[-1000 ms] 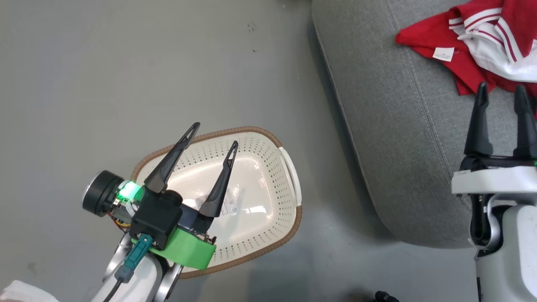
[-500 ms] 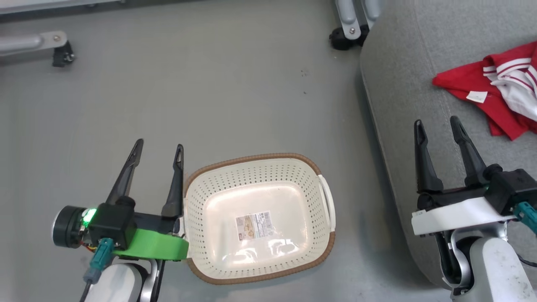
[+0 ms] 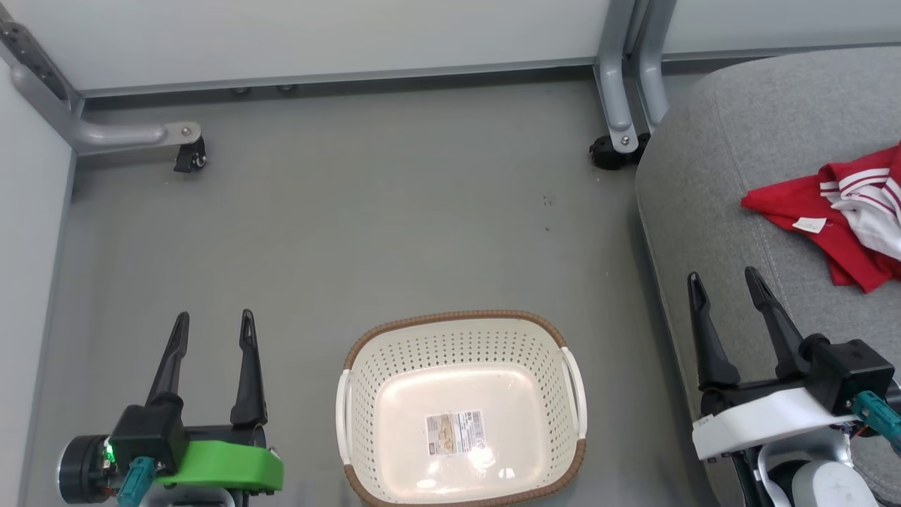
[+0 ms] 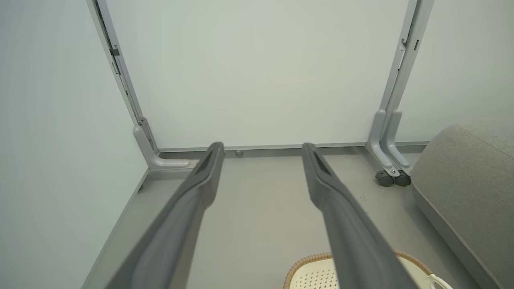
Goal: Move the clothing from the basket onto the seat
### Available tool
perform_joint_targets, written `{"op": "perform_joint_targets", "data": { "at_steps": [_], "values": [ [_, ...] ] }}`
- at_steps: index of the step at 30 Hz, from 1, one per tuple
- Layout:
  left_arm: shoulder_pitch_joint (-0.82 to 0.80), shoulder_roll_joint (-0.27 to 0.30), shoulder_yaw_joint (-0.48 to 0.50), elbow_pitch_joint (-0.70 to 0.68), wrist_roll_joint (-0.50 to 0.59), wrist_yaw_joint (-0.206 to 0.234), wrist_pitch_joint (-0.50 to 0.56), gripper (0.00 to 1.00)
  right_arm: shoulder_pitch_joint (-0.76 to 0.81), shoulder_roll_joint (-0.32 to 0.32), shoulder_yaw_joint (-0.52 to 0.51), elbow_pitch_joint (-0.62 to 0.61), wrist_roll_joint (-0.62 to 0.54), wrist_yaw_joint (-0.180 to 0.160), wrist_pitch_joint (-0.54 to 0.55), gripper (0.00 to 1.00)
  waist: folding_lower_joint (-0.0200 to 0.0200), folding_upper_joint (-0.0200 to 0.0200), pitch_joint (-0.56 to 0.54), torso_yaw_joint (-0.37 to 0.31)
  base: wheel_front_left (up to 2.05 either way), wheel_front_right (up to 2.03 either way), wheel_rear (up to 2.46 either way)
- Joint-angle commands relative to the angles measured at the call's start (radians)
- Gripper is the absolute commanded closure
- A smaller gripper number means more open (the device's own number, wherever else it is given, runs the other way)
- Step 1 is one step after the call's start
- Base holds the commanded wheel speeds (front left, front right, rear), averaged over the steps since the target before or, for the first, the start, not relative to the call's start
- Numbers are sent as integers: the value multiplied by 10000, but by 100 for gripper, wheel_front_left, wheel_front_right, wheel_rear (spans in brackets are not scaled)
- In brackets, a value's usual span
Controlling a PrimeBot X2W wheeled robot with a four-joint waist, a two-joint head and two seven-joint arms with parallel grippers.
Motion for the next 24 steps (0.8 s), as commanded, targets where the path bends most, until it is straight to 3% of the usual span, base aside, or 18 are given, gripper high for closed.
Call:
{"op": "perform_joint_targets", "data": {
  "at_steps": [1, 24],
  "values": [
    [233, -51, 45, 6, 117, -68, -30, 0, 211, -26, 1, -78, 42, -3, 48, 0, 1, 0, -336, 16, 0, 0, 0],
    [1284, -702, 626, 850, 619, -778, -30, 0, 1578, -26, 154, -519, 14, -3, 648, 0, 1, 0, -1402, 39, 0, 0, 0]
  ]
}}
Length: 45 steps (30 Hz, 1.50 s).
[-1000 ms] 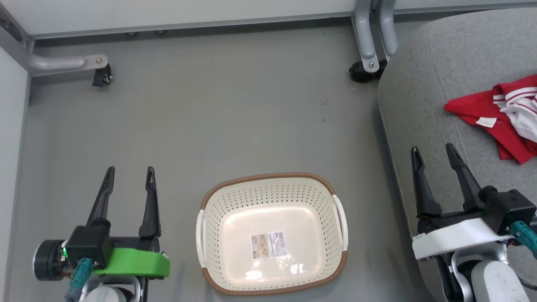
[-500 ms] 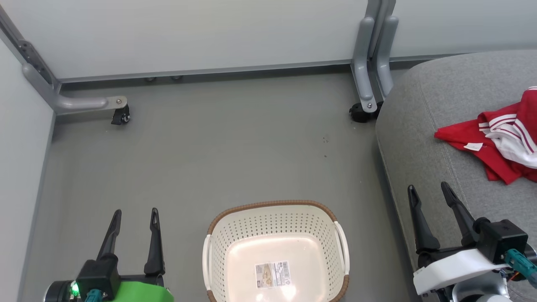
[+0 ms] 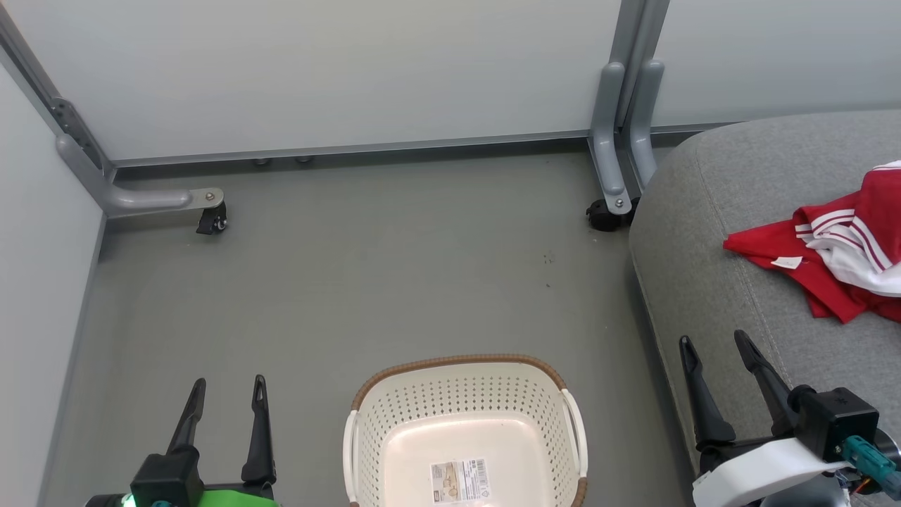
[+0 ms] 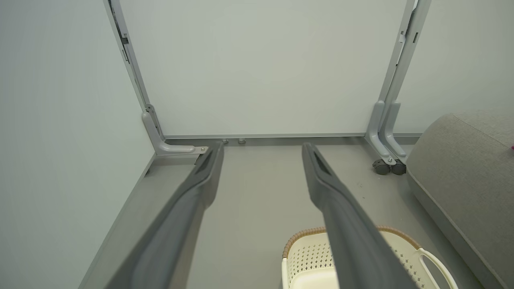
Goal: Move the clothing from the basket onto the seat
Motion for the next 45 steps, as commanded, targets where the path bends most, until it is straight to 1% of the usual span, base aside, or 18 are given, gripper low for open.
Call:
{"op": "perform_joint_targets", "data": {
  "at_steps": [1, 12, 21, 22, 25, 34, 45],
  "values": [
    [165, -35, 78, 75, 129, -63, -30, 0, 129, -25, -7, -65, 9, -3, 40, 0, 1, 0, -16, -2, 0, 0, 0],
    [124, -271, 281, 372, 326, -321, -32, 0, 93, -25, -52, -87, 14, -3, 195, 0, 1, 0, -45, -25, 0, 0, 0],
    [56, -442, 453, 474, 549, -435, -32, 0, -105, -25, 55, -41, 71, -3, 281, 0, 1, 0, -57, -31, 0, 0, 0],
    [26, -414, 426, 537, 483, -399, 4, 100, -8, 6, 46, 25, 58, 0, 259, 100, 1, 0, -56, -35, 0, 0, 0],
    [20, -459, 416, 744, 383, -415, 75, 100, 73, 38, 77, 230, 161, 0, 245, 100, 1, 0, -56, -34, 0, 0, 0],
    [-243, -578, 749, 825, -1328, -666, 517, 100, -276, -101, 67, 674, 2110, 0, 269, 100, 1, 0, -61, -30, 0, 0, 0],
    [-538, -711, 1115, 908, -3153, -939, 996, 100, -688, -218, 35, 1208, 4161, 0, 317, 100, 1, 0, -68, -25, 0, 0, 0]
  ]
}}
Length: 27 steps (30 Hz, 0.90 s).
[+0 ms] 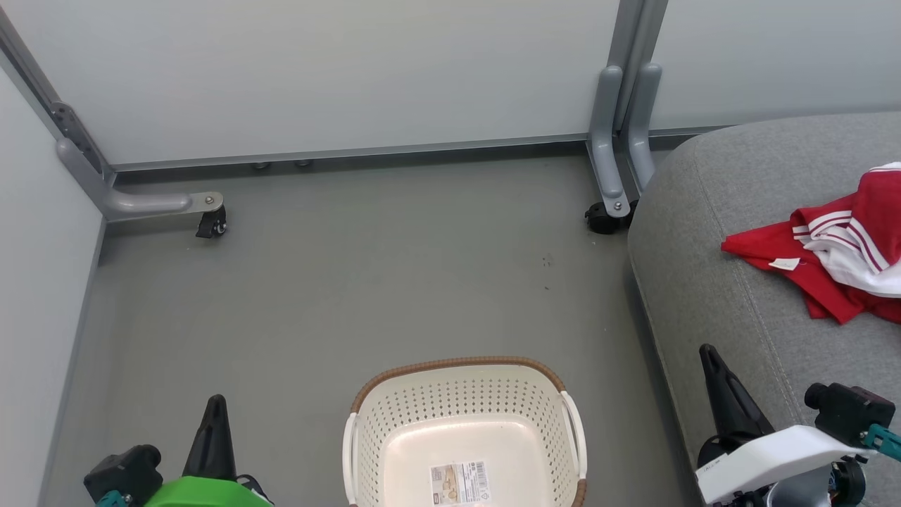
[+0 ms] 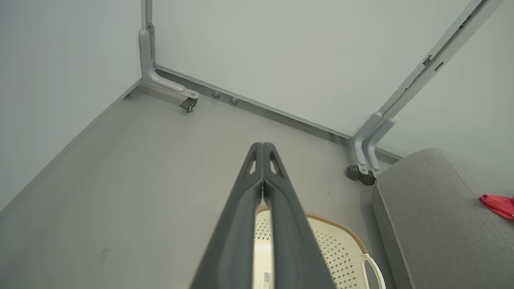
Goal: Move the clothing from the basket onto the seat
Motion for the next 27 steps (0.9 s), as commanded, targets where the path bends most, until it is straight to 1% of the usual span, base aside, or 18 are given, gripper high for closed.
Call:
{"op": "perform_joint_targets", "data": {
  "at_steps": [1, 14, 27],
  "values": [
    [-324, -12, 134, -91, -425, -88, 75, 100, -307, -75, -29, -30, 462, 2, 13, 100, 0, 0, -1, 1, 0, 0, 0],
    [-616, -147, 514, -16, -2287, -368, 573, 100, -700, -159, -110, 491, 2516, 2, 98, 100, 0, 0, -9, 7, 0, 0, 0],
    [-856, -280, 845, 49, -3870, -609, 1002, 100, -1038, -210, -215, 938, 4241, 2, 201, 100, 0, 0, -16, 13, 0, 0, 0]
  ]
}}
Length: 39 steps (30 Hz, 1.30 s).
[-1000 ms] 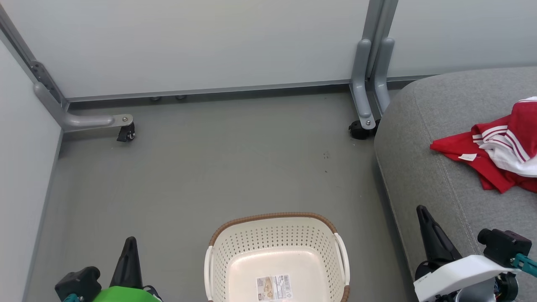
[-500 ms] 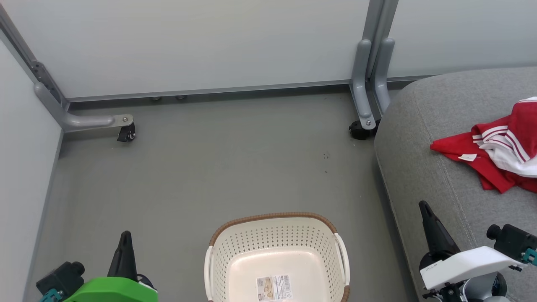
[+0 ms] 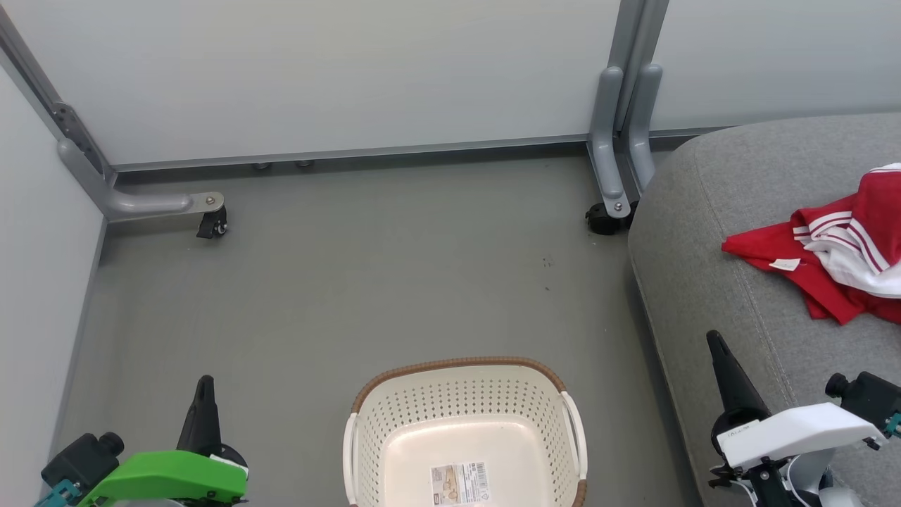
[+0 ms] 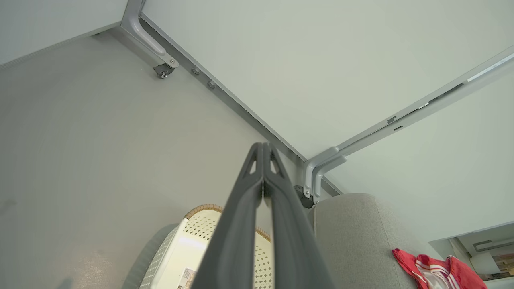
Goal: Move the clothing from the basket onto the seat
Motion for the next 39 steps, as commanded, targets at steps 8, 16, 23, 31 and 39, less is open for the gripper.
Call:
{"op": "perform_joint_targets", "data": {
  "at_steps": [8, 16, 23, 31, 39],
  "values": [
    [-403, -80, 275, -59, -1095, -206, 288, 100, -450, -92, -112, 194, 1170, 4, 100, 100, 0, 0, -5, 4, 0, 0, 0],
    [-536, -140, 458, -18, -1926, -340, 522, 100, -630, -102, -189, 440, 2072, 4, 173, 100, 0, 0, -10, 8, 0, 0, 0],
    [-623, -194, 593, 14, -2593, -442, 705, 100, -751, -103, -257, 633, 2778, 4, 228, 100, 0, 0, -14, 11, 0, 0, 0],
    [-747, -256, 751, 52, -3324, -547, 907, 100, -905, -100, -337, 843, 3537, 4, 303, 100, 0, 0, -19, 15, 0, 0, 0],
    [-838, -320, 891, 89, -3991, -648, 1086, 100, -1065, -93, -412, 1042, 4237, 4, 372, 100, 0, 0, -23, 19, 0, 0, 0]
  ]
}}
